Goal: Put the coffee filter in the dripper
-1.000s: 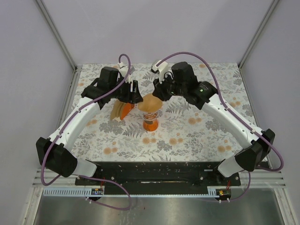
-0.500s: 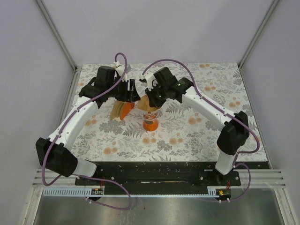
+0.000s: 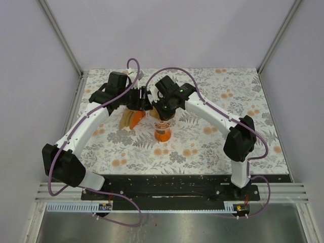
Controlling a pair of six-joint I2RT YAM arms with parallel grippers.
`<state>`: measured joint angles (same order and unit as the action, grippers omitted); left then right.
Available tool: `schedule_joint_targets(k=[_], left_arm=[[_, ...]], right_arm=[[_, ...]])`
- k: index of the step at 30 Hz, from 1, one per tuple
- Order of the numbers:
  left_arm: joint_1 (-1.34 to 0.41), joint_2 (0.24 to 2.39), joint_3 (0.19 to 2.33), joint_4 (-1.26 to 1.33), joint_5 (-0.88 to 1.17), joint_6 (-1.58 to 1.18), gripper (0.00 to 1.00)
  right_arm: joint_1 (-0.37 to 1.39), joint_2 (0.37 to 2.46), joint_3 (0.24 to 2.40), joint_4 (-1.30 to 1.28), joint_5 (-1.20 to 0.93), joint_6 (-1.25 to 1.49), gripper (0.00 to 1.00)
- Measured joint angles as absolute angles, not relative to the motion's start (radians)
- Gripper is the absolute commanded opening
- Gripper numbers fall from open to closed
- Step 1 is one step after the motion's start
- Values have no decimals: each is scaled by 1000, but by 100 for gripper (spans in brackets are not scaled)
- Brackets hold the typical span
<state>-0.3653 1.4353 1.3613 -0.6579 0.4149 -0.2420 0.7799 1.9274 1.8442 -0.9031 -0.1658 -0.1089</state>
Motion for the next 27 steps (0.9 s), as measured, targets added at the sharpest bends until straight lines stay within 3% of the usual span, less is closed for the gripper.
schedule_joint_targets(k=[20,27], left_arm=[[-364,1441,1331,-655,438,-273,49],[-365,1449,1331,-659,447,-286,54]], right_arm=[[809,2030,1964,-1019,-86,-81,0],[810,2034,1966,-1021,-79,-81,0]])
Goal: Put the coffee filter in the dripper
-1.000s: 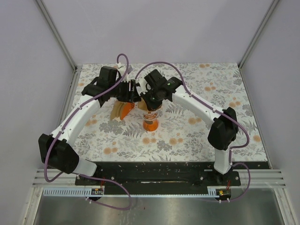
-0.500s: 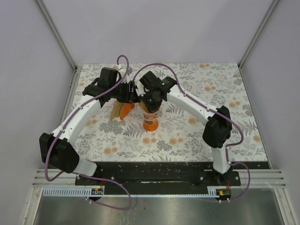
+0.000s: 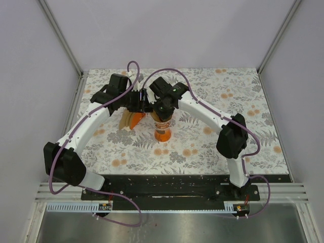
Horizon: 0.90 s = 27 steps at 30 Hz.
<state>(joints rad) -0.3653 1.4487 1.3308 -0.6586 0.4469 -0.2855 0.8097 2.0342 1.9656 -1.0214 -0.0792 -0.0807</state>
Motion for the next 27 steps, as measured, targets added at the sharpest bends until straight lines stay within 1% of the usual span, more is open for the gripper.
schedule_joint_targets(k=[4,13,14,20,21,25,27], left_arm=[[-362,1449,1331,-661,443,-286,57],[-368,1457,1331,-663,451,-293,52],[-368,1459,1331,-663,452,-295,50],[-378,1460,1331,-651,466,-300,24],[-381,1460,1331,-648,467,-300,21],[-385,1459,1331,-641,479,-299,17],[-385,1459,1331,-639,478,-296,13]], right_arm=[[810,2034,1966,-1021,-79,-81,0],[810,2038,1974,-1031,-76,-81,0],[810,2040,1975,-1033,-75,-81,0],[810,2043,1977,-1032,-74,-79,0],[810,2043,1977,-1034,-74,-78,0],[810,2043,1977,-1034,-73,-75,0],[810,2043,1977,-1034,-72,-71,0]])
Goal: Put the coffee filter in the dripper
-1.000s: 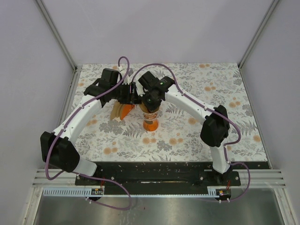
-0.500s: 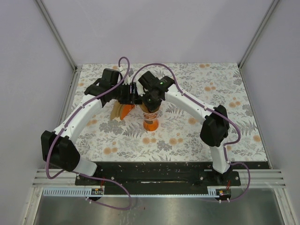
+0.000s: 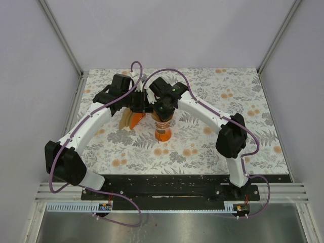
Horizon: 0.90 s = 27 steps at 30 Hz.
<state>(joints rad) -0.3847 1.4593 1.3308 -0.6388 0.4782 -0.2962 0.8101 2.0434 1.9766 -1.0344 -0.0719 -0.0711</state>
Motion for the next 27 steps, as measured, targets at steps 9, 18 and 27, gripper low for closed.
schedule_joint_targets(k=[9,18,27], left_arm=[[-386,1446,1331,-633,472,-281,0],[-398,1429,1331,-625,475,-258,0],[-389,1429,1317,-633,475,-277,0]], right_arm=[[811,2021,1948,-998,-68,-70,1],[811,1974,1892,-949,-63,-77,7],[807,1947,1879,-920,-64,-68,21]])
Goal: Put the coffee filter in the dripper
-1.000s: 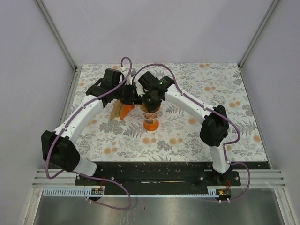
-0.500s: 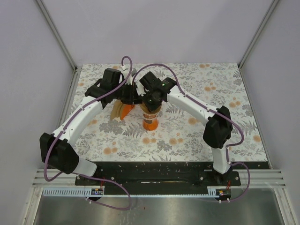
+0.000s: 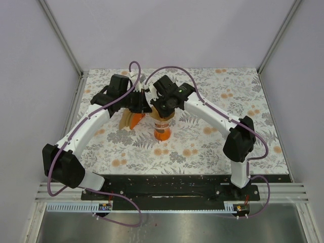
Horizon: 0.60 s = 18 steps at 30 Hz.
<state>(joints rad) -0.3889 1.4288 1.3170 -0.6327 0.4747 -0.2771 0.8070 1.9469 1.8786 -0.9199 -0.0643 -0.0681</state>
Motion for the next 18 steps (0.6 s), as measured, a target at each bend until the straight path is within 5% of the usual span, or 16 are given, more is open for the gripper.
schedule_joint_targets(k=[18], left_arm=[[-385,1431,1315,-609,483,-288,0]], right_arm=[[802,1879,1853,-913,-43,-79,35]])
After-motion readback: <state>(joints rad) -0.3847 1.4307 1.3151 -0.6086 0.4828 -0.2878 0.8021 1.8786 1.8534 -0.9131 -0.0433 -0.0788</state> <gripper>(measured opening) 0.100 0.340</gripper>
